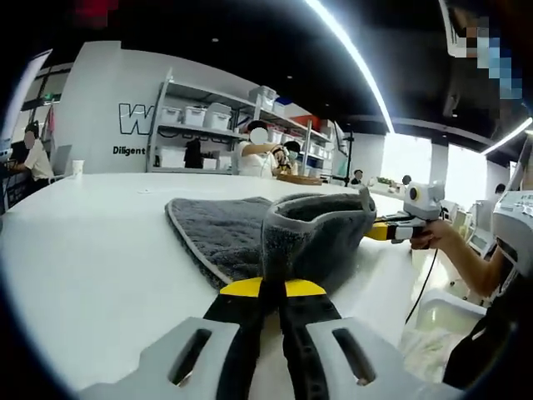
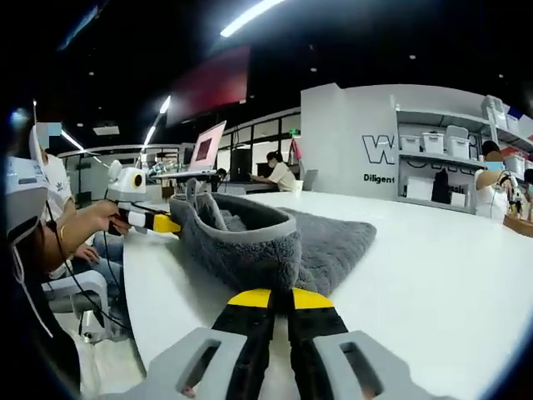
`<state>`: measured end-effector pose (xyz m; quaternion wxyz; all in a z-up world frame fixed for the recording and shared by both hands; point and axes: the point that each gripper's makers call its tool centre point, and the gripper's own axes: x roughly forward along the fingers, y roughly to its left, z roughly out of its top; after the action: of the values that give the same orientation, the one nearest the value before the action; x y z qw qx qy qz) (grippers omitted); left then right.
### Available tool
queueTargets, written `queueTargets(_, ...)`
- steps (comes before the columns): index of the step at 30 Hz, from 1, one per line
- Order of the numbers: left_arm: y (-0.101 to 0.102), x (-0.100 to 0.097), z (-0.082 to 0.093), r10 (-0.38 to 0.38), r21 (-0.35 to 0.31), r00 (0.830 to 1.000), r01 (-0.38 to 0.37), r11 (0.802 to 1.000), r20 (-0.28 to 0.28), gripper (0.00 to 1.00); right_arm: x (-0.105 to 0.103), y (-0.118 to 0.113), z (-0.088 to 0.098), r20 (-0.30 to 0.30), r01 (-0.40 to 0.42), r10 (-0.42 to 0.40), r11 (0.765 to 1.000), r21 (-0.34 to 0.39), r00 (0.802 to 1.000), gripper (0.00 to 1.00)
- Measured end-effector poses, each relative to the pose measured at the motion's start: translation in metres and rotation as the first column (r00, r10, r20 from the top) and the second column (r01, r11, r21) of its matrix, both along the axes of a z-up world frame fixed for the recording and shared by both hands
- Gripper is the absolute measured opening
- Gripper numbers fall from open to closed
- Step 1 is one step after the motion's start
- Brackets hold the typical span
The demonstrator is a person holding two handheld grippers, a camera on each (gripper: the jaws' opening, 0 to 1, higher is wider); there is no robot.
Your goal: Open the folded towel by lifting each exposed corner and separating the folded layers until the towel lies flat within the target outline without major curled edges
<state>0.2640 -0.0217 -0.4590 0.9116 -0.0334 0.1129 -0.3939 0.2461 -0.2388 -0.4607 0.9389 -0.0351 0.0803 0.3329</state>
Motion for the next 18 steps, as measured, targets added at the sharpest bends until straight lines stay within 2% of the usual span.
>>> queueTargets(8,0.003,-0.004,-0.002,0.008,0.006,1.000,-0.008,1.000,-0.007,0.06,-0.005,-0.003,-0.003,-0.013,0.011,-0.011,1.000,0.001,1.000,0.00)
queueTargets(12,0.007,-0.009,-0.003,0.021,0.008,1.000,-0.021,1.000,-0.014,0.06,-0.012,-0.006,0.003,-0.011,0.030,-0.029,0.999,0.036,1.000,0.00)
queueTargets(18,0.011,-0.014,-0.005,0.035,-0.007,0.999,-0.036,0.999,-0.028,0.06,-0.016,-0.006,0.006,-0.010,0.030,-0.030,0.999,0.024,0.999,0.00)
